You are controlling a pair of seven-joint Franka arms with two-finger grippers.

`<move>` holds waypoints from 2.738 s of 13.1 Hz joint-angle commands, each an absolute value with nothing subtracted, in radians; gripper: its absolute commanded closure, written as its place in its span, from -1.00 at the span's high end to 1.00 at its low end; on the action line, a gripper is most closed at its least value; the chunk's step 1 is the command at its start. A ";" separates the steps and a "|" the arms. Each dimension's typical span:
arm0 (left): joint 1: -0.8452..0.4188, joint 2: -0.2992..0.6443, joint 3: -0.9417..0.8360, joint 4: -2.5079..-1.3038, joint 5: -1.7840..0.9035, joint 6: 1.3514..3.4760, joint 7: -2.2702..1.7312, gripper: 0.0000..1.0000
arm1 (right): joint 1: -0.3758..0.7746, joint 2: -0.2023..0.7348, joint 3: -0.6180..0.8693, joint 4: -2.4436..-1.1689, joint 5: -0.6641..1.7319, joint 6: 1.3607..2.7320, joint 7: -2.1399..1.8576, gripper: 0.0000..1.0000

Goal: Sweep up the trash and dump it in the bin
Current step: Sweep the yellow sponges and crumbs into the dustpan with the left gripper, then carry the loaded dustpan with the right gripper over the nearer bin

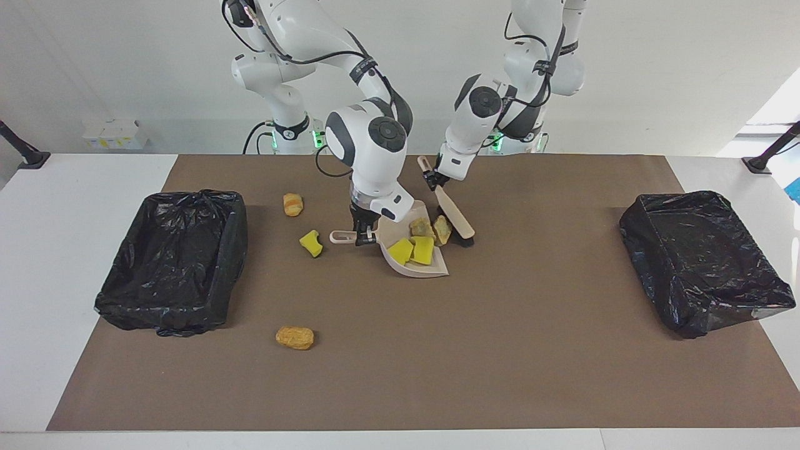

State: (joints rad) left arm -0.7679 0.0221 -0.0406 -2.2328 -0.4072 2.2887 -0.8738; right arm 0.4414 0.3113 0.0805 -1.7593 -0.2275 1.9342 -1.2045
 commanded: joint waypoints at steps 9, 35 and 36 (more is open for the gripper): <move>-0.686 0.048 -0.026 -2.164 -0.213 2.086 -0.931 -1.00 | 0.414 0.295 0.087 -1.784 -0.198 1.951 -1.204 -1.00; -0.821 -0.143 -0.035 -2.453 -0.265 2.339 -0.839 -1.00 | -0.474 0.138 0.074 -1.692 -0.174 1.920 -1.930 -1.00; -0.821 -0.141 -0.035 -2.454 -0.271 2.347 -0.830 -1.00 | -0.480 0.138 0.074 -1.693 -0.246 1.939 -1.933 -1.00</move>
